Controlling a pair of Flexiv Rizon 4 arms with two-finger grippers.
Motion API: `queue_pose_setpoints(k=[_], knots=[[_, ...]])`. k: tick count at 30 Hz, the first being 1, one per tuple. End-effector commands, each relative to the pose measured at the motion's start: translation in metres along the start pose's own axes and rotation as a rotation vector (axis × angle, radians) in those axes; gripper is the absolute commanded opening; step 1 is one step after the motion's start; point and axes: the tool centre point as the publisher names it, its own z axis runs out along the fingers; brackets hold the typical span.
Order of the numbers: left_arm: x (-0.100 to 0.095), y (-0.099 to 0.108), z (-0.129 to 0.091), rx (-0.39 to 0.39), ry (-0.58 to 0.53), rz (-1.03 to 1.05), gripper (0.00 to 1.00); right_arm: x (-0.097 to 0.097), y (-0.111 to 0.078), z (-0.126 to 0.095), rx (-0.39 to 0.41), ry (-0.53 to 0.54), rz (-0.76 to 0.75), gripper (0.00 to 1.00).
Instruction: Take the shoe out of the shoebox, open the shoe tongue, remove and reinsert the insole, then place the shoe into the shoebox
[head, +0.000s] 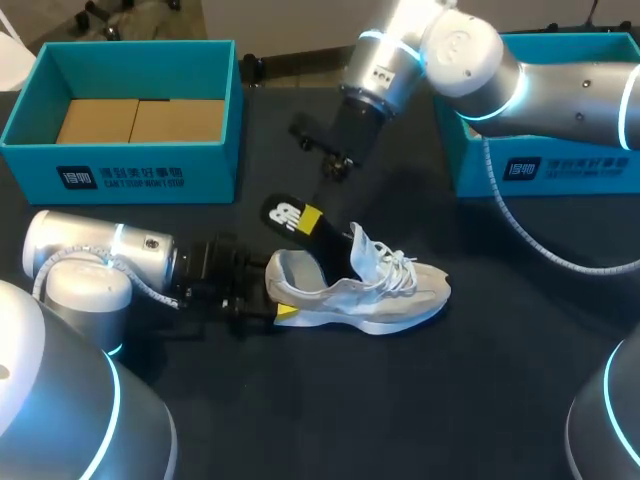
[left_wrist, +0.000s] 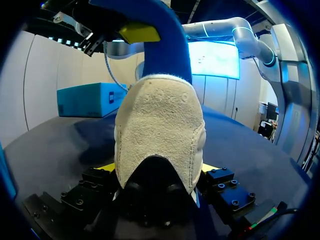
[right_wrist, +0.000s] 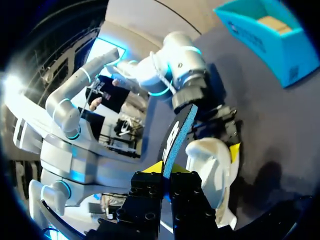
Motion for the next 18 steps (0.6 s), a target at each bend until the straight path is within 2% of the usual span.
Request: queue_pose_setpoints(k=[1, 7, 9, 11, 18], knots=[[0.0, 0.0, 0.001, -0.002, -0.001, -0.001, 0.0, 0.008, -0.002, -0.006, -0.103, -0.086, -0.036, 0.0], [0.0, 0.0, 0.001, -0.002, -0.001, -0.001, 0.0, 0.008, 0.013, -0.022, -0.257, -0.175, -0.1, 0.0], [0.0, 0.0, 0.001, -0.002, -0.001, -0.001, 0.0, 0.009, 0.016, -0.025, -0.285, -0.184, -0.11, 0.0], [0.0, 0.0, 0.001, -0.002, -0.001, -0.001, 0.0, 0.011, 0.023, -0.033, -0.363, -0.203, -0.14, 0.0], [0.0, 0.0, 0.001, -0.002, -0.001, -0.001, 0.0, 0.016, 0.043, -0.053, -0.486, -0.241, -0.208, 0.0]])
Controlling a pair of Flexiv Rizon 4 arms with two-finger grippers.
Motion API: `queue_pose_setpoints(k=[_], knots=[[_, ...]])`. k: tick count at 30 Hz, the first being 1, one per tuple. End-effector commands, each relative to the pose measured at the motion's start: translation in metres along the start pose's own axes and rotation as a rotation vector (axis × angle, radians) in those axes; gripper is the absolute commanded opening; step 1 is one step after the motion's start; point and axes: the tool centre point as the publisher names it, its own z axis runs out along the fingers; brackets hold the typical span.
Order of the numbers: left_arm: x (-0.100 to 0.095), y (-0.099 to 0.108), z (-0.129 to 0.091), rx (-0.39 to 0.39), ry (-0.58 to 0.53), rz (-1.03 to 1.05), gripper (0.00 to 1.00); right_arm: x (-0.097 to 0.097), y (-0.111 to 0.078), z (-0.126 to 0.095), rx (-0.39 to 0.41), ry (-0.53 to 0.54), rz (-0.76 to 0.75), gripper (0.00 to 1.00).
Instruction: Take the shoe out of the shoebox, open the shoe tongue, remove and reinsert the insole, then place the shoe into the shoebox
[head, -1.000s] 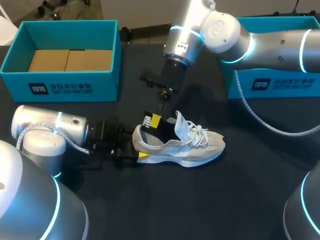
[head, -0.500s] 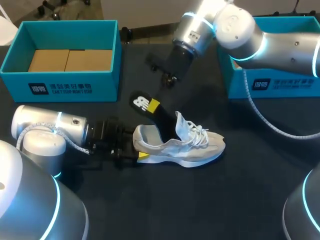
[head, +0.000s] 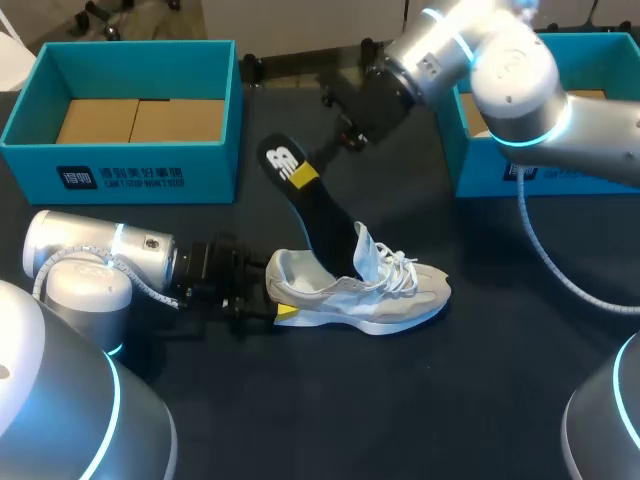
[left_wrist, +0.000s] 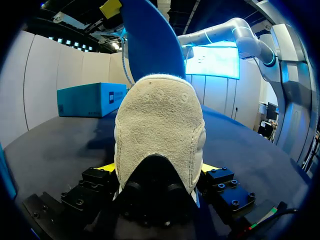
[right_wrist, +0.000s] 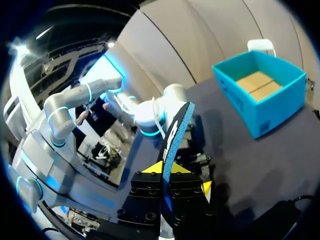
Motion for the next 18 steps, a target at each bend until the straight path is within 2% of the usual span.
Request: queue_pose_setpoints(k=[1, 5, 13, 18], knots=[[0.0, 0.0, 0.001, -0.002, -0.001, -0.001, 0.0, 0.006, 0.006, -0.006, -0.13, -0.058, -0.025, 0.0], [0.0, 0.0, 0.001, -0.002, -0.001, -0.001, 0.0, 0.004, 0.019, -0.012, -0.163, -0.079, -0.055, 0.0], [0.0, 0.0, 0.001, -0.002, -0.001, -0.001, 0.0, 0.006, 0.045, -0.029, -0.282, -0.12, -0.111, 0.0], [0.0, 0.0, 0.001, -0.002, -0.001, -0.001, 0.0, 0.013, 0.063, -0.042, -0.297, -0.134, -0.123, 0.0]])
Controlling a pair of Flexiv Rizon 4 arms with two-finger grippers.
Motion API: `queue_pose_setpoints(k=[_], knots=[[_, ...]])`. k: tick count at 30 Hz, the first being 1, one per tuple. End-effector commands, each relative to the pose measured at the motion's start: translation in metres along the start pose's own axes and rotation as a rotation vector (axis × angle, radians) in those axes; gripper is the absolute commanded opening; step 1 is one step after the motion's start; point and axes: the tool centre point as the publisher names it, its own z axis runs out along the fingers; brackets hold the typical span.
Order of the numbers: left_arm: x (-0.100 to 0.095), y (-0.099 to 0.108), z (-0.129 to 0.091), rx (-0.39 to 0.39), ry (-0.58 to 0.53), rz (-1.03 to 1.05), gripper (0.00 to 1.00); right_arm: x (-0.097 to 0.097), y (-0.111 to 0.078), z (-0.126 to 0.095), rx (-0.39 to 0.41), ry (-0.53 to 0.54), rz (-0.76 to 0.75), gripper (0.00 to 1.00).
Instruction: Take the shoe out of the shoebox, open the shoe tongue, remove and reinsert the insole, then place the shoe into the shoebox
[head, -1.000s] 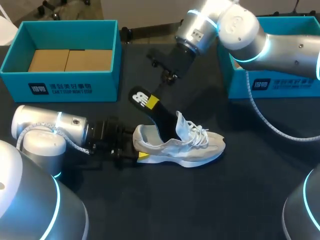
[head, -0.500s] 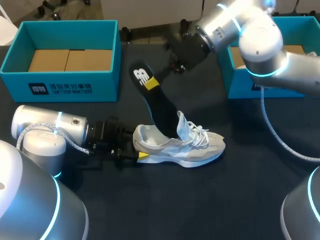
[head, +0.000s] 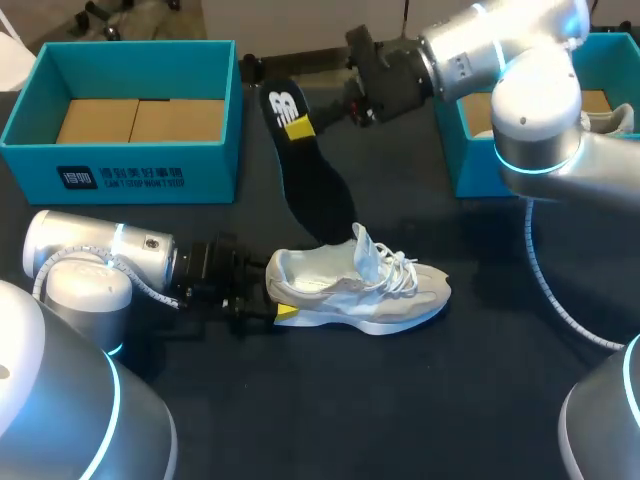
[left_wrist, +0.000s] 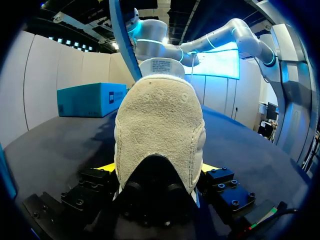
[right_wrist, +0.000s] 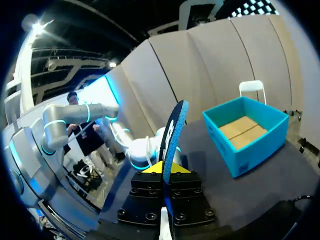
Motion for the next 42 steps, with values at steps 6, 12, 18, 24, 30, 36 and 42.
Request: queue_pose_setpoints(k=[6, 12, 18, 24, 30, 36, 42], knots=[[0.0, 0.0, 0.001, -0.002, -0.001, -0.001, 0.0, 0.011, 0.036, -0.016, -0.005, -0.04, -0.021, 0.0], [0.0, 0.0, 0.001, -0.002, -0.001, -0.001, 0.0, 0.017, 0.059, -0.025, -0.032, -0.045, -0.025, 0.0], [0.0, 0.0, 0.001, -0.002, -0.001, -0.001, 0.0, 0.023, 0.075, -0.036, -0.039, -0.049, -0.017, 0.0], [0.0, 0.0, 0.001, -0.002, -0.001, -0.001, 0.0, 0.024, 0.08, -0.042, -0.07, -0.057, -0.032, 0.0], [0.0, 0.0, 0.001, -0.002, -0.001, -0.001, 0.0, 0.024, 0.08, -0.042, -0.07, -0.057, -0.032, 0.0], [0.0, 0.0, 0.001, -0.002, -0.001, -0.001, 0.0, 0.024, 0.08, -0.042, -0.07, -0.057, -0.032, 0.0], [0.0, 0.0, 0.001, -0.002, -0.001, -0.001, 0.0, 0.024, 0.08, -0.042, -0.07, -0.057, -0.032, 0.0]])
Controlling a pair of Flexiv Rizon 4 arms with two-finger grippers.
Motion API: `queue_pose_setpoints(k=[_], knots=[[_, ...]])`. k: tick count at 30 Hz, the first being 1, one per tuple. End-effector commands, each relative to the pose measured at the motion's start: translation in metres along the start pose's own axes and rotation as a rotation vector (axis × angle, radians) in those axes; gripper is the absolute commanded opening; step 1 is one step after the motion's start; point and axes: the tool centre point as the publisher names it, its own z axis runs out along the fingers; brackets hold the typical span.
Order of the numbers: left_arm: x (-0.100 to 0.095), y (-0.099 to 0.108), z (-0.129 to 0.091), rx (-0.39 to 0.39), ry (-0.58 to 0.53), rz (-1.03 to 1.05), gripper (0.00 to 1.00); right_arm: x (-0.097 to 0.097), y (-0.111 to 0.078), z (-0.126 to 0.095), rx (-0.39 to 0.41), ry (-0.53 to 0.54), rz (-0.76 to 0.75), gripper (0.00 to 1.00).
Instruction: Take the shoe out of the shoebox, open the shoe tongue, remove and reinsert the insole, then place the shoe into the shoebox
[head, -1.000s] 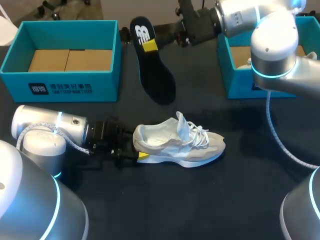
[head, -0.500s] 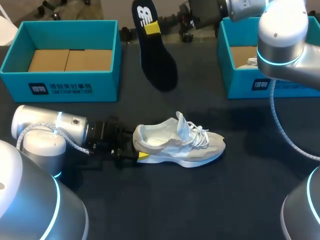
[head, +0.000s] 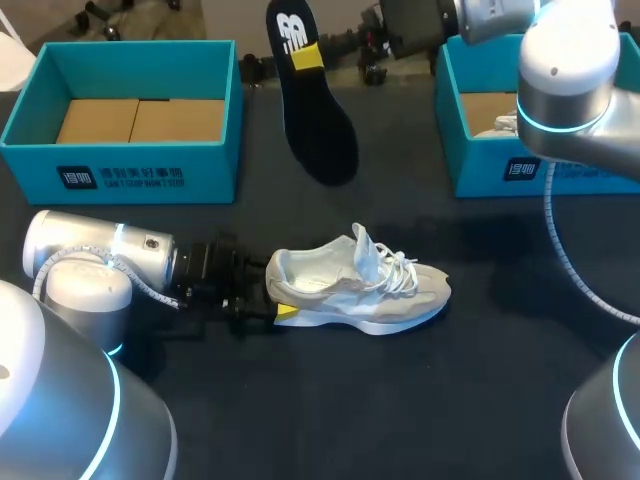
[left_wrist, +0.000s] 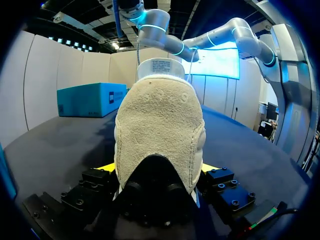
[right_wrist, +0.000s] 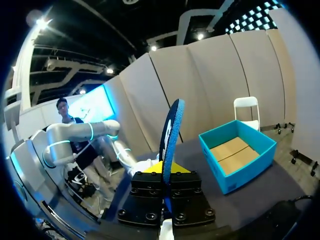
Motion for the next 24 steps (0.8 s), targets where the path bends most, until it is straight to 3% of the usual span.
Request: queue_pose_setpoints(k=[1, 17, 24], knots=[[0.0, 0.0, 0.001, -0.002, -0.001, -0.001, 0.0, 0.0, -0.001, 0.001, -0.002, 0.0, -0.001, 0.0], [0.0, 0.0, 0.001, -0.002, -0.001, -0.001, 0.0, 0.0, -0.001, 0.001, -0.002, 0.0, -0.001, 0.0], [0.0, 0.0, 0.001, -0.002, -0.001, -0.001, 0.0, -0.007, 0.018, -0.025, -0.041, -0.034, 0.073, 0.0]])
